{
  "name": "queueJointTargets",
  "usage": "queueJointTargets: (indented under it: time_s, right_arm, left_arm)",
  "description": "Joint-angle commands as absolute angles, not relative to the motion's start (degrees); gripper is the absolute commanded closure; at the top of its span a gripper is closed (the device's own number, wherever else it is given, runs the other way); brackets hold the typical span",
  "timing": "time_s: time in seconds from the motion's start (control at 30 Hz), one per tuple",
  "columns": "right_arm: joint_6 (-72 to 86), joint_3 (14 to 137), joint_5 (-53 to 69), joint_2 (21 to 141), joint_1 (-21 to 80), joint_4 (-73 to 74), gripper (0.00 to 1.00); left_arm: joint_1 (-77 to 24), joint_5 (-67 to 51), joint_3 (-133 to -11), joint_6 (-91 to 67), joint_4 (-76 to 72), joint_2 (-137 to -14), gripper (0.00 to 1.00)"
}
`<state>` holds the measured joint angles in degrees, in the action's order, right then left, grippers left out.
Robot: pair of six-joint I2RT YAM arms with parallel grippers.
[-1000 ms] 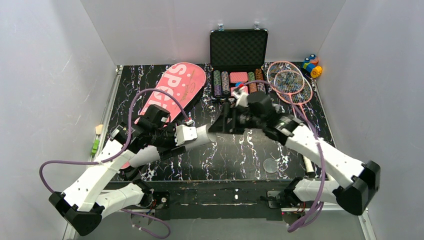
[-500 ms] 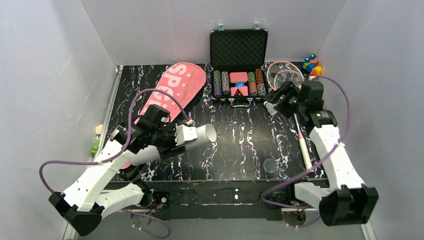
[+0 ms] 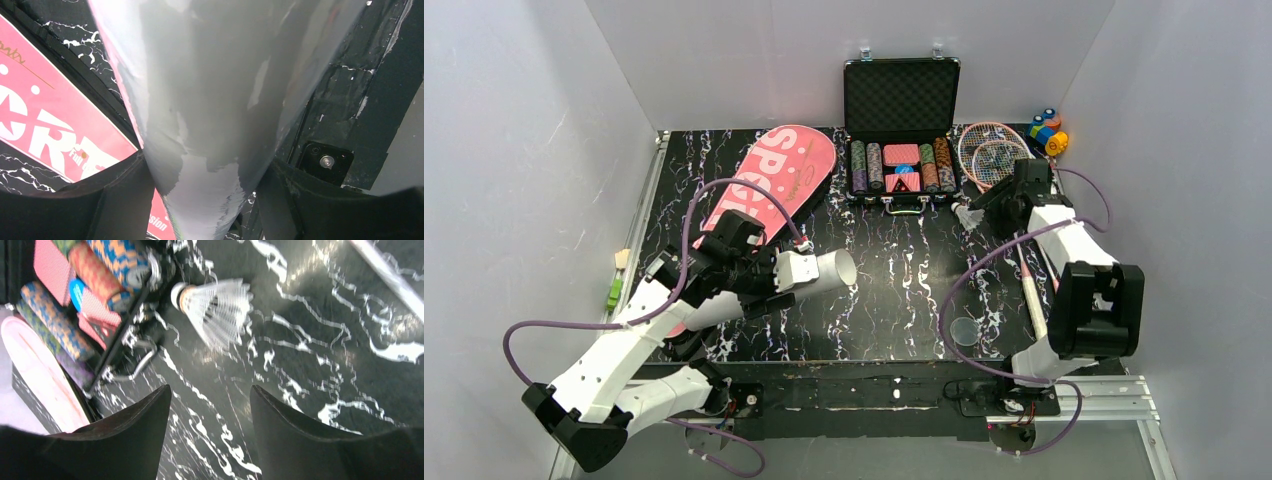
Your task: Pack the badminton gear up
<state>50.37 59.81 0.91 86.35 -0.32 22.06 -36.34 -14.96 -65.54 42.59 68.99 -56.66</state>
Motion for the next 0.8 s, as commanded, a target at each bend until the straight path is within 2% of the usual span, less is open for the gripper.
queueJointTargets:
  time_s: [0.0,0.33,0.43,0.67,0.77]
  right_arm:
    - [53.1,64.2,-2.2,90.7,-2.3,18.1,0.34]
    - [55.5,69.3,1.8,101.3,-3.4,14.1,0.38]
    - [56.1,70.5,2.5,102.9,-3.3,13.4,0.41]
    - [57.5,70.3,4.4,104.4,-3.4,12.2,0.57]
    - [57.5,69.9,4.5,104.5,-3.3,12.1,0.74]
  left_arm:
    - [-36.4,-14.2,-65.3,43.6,68.7,-56.0,0.75]
    - [-36.4,-14.2,-64.7,43.4,68.0,-57.8,0.75]
    - [-36.4,-14.2,-64.9,43.4,67.9,-58.6,0.75]
    - [-36.3,-14.8,-65.2,43.2,67.4,-59.1,0.75]
    - [-36.4,-14.5,-65.2,43.3,67.5,-59.0,0.75]
